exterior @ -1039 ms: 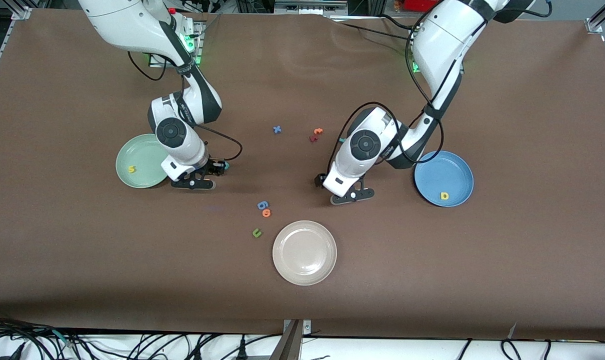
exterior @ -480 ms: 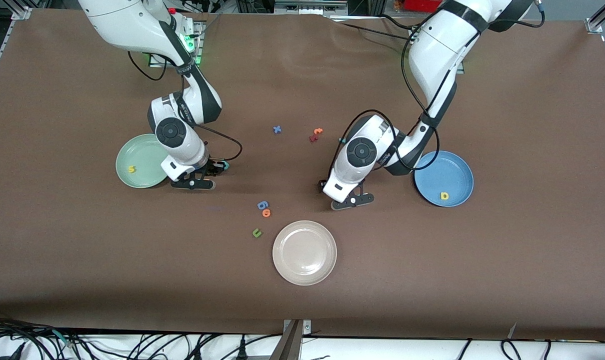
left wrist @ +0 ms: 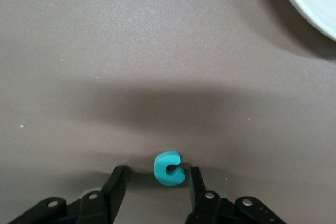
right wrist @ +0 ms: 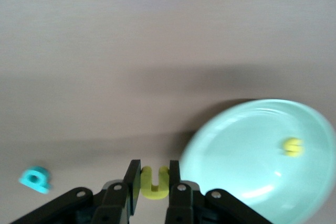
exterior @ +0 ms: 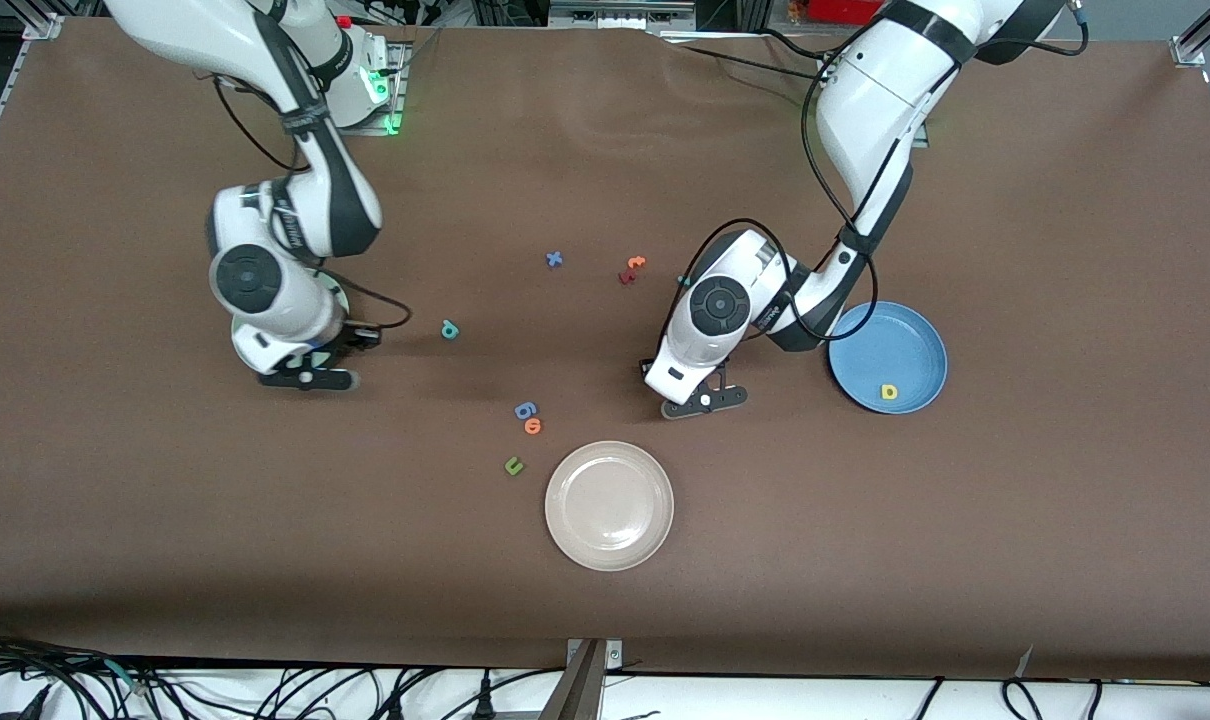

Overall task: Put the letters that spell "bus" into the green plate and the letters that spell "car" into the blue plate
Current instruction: 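Lower the yellow u onto the green plate and open the right gripper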

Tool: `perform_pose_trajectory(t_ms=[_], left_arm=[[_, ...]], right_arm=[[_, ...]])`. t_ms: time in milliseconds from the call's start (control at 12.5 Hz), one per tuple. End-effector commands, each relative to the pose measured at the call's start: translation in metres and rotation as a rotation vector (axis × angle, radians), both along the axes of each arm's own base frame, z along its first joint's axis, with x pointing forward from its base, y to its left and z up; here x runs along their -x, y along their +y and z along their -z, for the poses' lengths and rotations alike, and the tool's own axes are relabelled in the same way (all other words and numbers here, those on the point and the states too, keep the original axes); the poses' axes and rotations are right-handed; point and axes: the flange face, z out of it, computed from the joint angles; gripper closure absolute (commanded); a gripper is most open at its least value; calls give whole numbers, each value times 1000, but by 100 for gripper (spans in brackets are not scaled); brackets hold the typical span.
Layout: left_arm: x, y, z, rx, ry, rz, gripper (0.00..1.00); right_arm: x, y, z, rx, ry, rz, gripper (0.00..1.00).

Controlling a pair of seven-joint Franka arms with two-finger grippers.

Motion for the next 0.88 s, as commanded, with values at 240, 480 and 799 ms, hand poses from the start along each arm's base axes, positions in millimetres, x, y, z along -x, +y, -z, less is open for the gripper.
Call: perform_pose_trajectory(t_ms=[240, 480, 799], left_arm=[[-3, -9, -4, -30, -5, 3, 54], [-1, -12, -4, -33, -6, 2, 55], [0, -13, -1, -41, -6, 4, 57]], right_arm=[[31, -90, 35, -3, 166, -61, 88], [39, -107, 54, -17, 209, -105, 88], [37, -116, 64, -26, 175, -119, 52]])
